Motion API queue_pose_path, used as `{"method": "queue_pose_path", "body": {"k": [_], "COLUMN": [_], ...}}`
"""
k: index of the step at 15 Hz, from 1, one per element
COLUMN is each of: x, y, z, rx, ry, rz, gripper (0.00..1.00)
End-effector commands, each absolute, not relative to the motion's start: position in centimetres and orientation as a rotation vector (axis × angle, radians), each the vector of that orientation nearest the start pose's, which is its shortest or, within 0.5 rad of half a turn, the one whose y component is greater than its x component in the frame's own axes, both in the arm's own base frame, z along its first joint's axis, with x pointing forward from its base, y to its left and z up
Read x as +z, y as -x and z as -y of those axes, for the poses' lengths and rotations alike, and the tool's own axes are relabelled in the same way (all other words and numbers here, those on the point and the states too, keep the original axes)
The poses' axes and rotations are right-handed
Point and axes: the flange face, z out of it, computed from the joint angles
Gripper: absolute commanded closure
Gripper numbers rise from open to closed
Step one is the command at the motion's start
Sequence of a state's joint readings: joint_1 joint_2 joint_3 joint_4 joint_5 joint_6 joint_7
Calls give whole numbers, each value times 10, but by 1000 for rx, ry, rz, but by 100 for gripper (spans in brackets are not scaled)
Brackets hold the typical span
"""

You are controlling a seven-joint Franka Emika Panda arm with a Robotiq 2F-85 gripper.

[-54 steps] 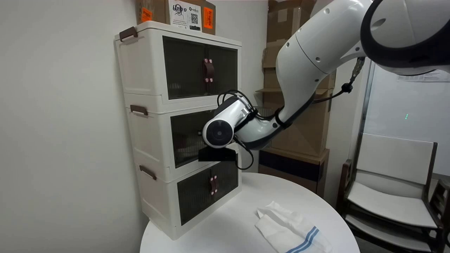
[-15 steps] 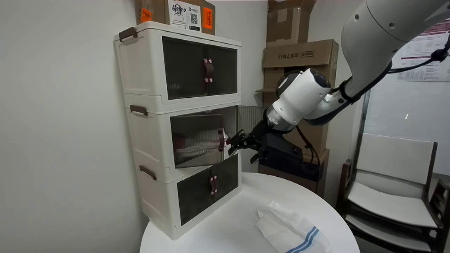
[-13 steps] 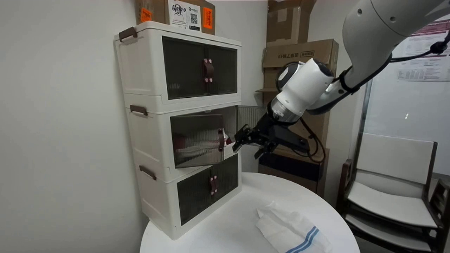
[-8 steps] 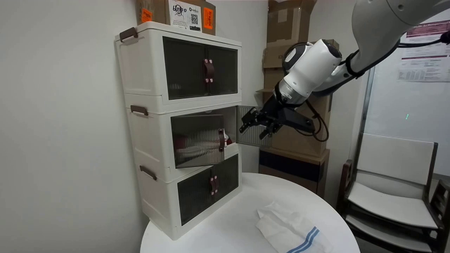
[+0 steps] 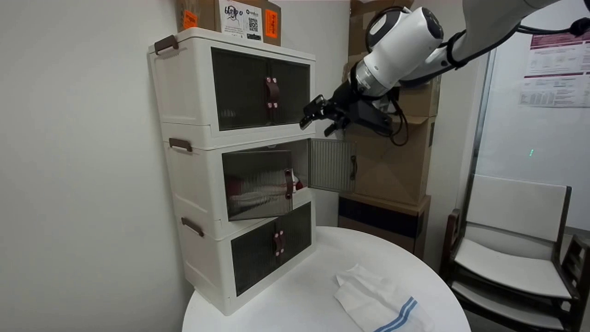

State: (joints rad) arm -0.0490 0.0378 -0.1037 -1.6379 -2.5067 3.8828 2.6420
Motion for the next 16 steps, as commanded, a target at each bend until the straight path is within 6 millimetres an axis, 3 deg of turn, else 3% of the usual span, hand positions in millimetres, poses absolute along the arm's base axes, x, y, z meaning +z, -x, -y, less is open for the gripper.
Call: {"method": "queue_pose_path", "body": {"k": [1, 5, 7, 10, 11, 15, 16], "x": [589, 594, 607, 617, 578, 558, 540], "y": [-523, -547, -538, -523, -522, -521, -518], "z": [6, 12, -10, -59, -73, -128, -135], "rx": [-1221, -1198, -1073, -861, -859, -811, -808], "ry": [2609, 2720, 2768, 2784, 2779, 2877, 2886], "rz": [166, 302, 380, 519, 561, 710, 735], "gripper": [0, 0, 0, 0, 0, 0, 0]}}
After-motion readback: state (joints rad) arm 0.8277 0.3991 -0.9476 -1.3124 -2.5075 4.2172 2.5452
